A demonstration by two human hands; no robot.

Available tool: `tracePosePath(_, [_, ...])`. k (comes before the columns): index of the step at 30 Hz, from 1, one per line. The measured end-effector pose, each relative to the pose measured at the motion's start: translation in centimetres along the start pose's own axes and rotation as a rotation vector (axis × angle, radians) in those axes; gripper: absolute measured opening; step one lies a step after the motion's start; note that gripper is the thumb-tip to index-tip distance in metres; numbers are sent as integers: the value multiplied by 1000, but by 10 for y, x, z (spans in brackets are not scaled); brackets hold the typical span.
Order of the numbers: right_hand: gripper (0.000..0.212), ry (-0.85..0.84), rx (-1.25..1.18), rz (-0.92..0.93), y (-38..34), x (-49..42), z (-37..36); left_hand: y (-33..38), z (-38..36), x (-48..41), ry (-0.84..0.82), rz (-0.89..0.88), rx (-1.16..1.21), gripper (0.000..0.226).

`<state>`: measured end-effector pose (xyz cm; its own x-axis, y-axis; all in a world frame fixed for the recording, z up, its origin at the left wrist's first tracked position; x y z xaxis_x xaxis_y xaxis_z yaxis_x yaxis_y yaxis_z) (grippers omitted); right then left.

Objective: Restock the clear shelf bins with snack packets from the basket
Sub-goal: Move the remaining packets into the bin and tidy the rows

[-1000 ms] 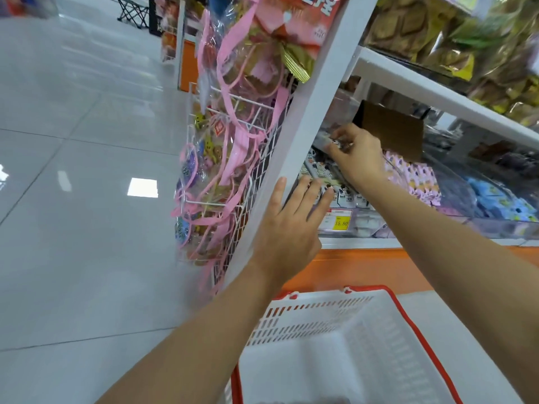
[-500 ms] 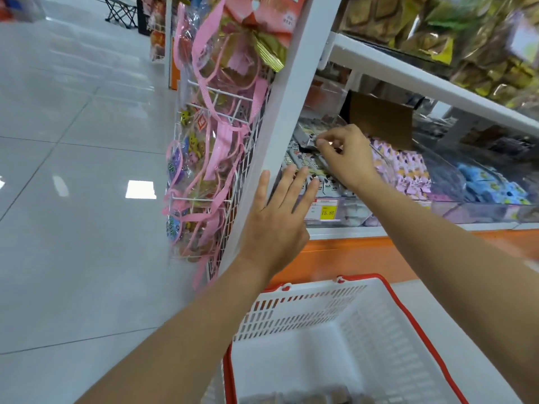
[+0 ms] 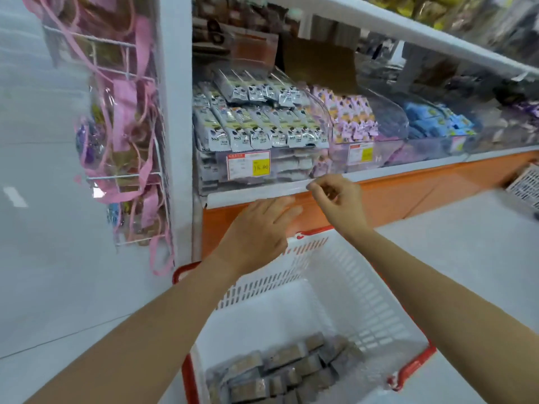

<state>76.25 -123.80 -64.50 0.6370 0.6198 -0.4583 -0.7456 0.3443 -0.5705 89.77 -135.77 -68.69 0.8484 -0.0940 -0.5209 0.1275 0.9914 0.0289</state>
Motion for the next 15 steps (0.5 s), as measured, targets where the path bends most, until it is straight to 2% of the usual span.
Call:
tracePosePath(4, [13, -190, 89, -162, 70, 57, -27, 4, -36, 6, -304, 49, 27, 56])
tracePosePath(7, [10, -322, 134, -242, 108, 102, -53, -1, -67, 16, -503, 130, -82, 66])
tracePosePath(10, [8, -527, 164, -332, 130, 142, -81, -6, -90, 31, -615, 201, -95, 70])
tracePosePath(12, [18, -702, 198, -370, 141, 162, -97, -10, -101, 41, -697, 233, -86, 72])
tracePosePath(15, [28, -934, 203, -394, 149, 179, -114, -10, -111, 49, -719, 223, -145, 75])
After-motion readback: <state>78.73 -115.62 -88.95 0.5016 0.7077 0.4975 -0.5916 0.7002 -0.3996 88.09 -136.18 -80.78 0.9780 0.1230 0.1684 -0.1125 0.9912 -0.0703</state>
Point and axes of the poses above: each hand's wrist, its own x-axis away from the middle knuckle, its own z-axis out of the back of the hand, y = z × x, the point moved 3 cm from there along -x, towards the middle knuckle, and after that the axes turned 4 degrees about -y, right-handed, at the moved point
